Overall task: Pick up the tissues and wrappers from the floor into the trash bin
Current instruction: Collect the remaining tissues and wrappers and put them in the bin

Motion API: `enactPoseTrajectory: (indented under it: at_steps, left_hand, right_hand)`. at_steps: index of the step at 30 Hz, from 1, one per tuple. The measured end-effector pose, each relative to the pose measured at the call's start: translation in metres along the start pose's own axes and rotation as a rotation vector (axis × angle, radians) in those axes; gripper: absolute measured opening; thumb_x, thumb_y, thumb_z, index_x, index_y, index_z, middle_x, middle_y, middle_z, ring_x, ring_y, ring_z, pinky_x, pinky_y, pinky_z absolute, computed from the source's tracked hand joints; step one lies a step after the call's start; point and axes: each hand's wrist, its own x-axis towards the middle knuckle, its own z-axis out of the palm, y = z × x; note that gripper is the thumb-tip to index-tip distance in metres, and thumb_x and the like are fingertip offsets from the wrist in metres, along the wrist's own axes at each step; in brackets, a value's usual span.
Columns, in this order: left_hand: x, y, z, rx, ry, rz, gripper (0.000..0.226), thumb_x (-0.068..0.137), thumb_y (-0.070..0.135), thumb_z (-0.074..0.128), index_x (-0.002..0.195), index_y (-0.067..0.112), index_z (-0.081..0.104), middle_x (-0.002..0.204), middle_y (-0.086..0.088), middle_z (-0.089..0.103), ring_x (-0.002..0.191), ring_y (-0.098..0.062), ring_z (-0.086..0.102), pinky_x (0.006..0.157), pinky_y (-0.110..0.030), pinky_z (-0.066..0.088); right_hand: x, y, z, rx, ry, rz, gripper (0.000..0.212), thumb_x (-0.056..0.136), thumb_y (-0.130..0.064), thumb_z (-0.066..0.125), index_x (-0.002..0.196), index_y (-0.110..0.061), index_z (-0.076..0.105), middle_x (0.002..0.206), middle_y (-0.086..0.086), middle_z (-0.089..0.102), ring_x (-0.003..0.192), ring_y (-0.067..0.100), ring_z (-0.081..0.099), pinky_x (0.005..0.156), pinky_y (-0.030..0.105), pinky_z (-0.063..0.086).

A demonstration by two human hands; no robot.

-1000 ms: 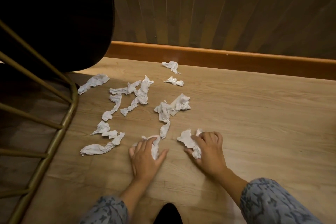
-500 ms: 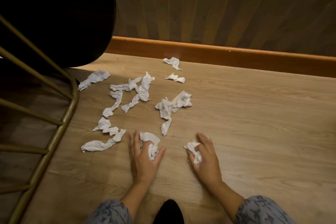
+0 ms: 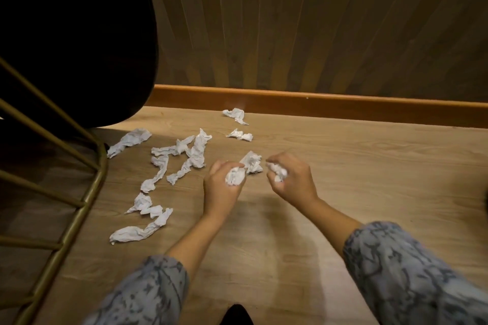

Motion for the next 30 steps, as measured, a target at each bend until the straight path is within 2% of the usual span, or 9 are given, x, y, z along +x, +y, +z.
enactPoseTrajectory:
  at_steps: [5, 9, 12, 17, 19, 22, 26, 28, 30]
  left_hand:
    - [0.071, 0.065, 0.008, 0.067, -0.150, 0.129, 0.018, 0.075, 0.025, 0.080, 0.084, 0.015, 0.069, 0.087, 0.000, 0.067, 0.081, -0.016, 0.061, 0.073, -0.029, 0.048]
    - [0.106, 0.144, 0.019, 0.160, -0.177, 0.223, 0.039, 0.073, 0.060, 0.071, 0.070, 0.022, 0.062, 0.066, 0.012, 0.061, 0.064, -0.007, 0.056, 0.053, -0.023, 0.038]
    - [0.110, 0.207, 0.038, 0.075, -0.203, 0.254, 0.053, 0.078, 0.072, 0.055, 0.065, 0.022, 0.062, 0.062, 0.008, 0.061, 0.062, -0.009, 0.059, 0.054, -0.026, 0.044]
    - [0.095, 0.286, 0.095, -0.003, -0.398, 0.254, 0.025, 0.095, 0.043, 0.049, 0.089, 0.024, 0.064, 0.085, 0.008, 0.064, 0.080, -0.011, 0.062, 0.058, -0.018, 0.045]
    - [0.085, 0.316, 0.122, -0.077, -0.502, 0.193, 0.014, 0.094, 0.034, 0.054, 0.100, 0.025, 0.062, 0.095, 0.009, 0.059, 0.079, -0.010, 0.061, 0.050, -0.015, 0.048]
    - [0.058, 0.372, 0.169, -0.230, -0.644, 0.091, 0.014, 0.093, 0.029, 0.058, 0.105, 0.024, 0.063, 0.096, 0.011, 0.055, 0.081, -0.011, 0.056, 0.045, -0.014, 0.046]
    - [0.021, 0.432, 0.226, -0.518, -0.752, -0.138, 0.015, 0.088, 0.021, 0.059, 0.103, 0.021, 0.063, 0.098, 0.003, 0.059, 0.089, -0.016, 0.057, 0.073, -0.032, 0.057]
    - [0.001, 0.462, 0.257, -0.630, -0.831, -0.202, 0.025, 0.085, 0.010, 0.056, 0.108, 0.019, 0.058, 0.099, 0.000, 0.057, 0.088, -0.014, 0.055, 0.072, -0.028, 0.053]
    - [-0.016, 0.486, 0.287, -0.662, -0.873, -0.141, 0.035, 0.083, -0.001, 0.056, 0.111, 0.019, 0.051, 0.102, -0.001, 0.055, 0.091, -0.015, 0.055, 0.075, -0.026, 0.051]
  right_hand:
    - [0.069, -0.001, -0.090, -0.175, 0.081, -0.170, 0.012, 0.076, -0.017, 0.068, 0.085, -0.009, 0.069, 0.081, 0.006, 0.066, 0.073, 0.020, 0.061, 0.066, 0.027, 0.049]
    - [0.093, -0.001, -0.169, -0.241, 0.131, -0.245, 0.023, 0.078, -0.033, 0.057, 0.074, -0.010, 0.062, 0.072, 0.004, 0.060, 0.062, 0.015, 0.052, 0.054, 0.022, 0.041]
    - [0.096, 0.007, -0.223, -0.292, 0.144, -0.297, 0.031, 0.083, -0.041, 0.059, 0.074, -0.011, 0.062, 0.071, 0.002, 0.059, 0.060, 0.011, 0.051, 0.052, 0.017, 0.039]
    - [0.070, 0.033, -0.303, -0.362, 0.349, -0.275, 0.032, 0.092, -0.034, 0.055, 0.074, -0.009, 0.062, 0.071, 0.004, 0.061, 0.062, 0.012, 0.054, 0.052, 0.023, 0.048]
    - [0.048, 0.048, -0.334, -0.376, 0.439, -0.200, 0.031, 0.094, -0.032, 0.051, 0.076, -0.009, 0.063, 0.074, 0.004, 0.062, 0.066, 0.011, 0.055, 0.055, 0.026, 0.049]
    - [0.005, 0.073, -0.381, -0.398, 0.591, -0.068, 0.025, 0.094, -0.026, 0.053, 0.078, -0.009, 0.063, 0.076, 0.004, 0.062, 0.073, 0.013, 0.055, 0.061, 0.029, 0.047]
    - [-0.043, 0.096, -0.426, -0.367, 0.716, 0.078, 0.033, 0.096, -0.030, 0.044, 0.077, -0.011, 0.061, 0.076, 0.001, 0.058, 0.076, 0.016, 0.053, 0.071, 0.020, 0.041]
    - [-0.066, 0.113, -0.453, -0.348, 0.802, 0.142, 0.036, 0.094, -0.027, 0.036, 0.074, -0.008, 0.058, 0.075, 0.003, 0.056, 0.076, 0.019, 0.051, 0.070, 0.017, 0.037]
    - [-0.086, 0.129, -0.475, -0.373, 0.885, 0.226, 0.031, 0.091, -0.021, 0.036, 0.076, -0.006, 0.058, 0.078, 0.007, 0.056, 0.079, 0.022, 0.051, 0.072, 0.026, 0.040]
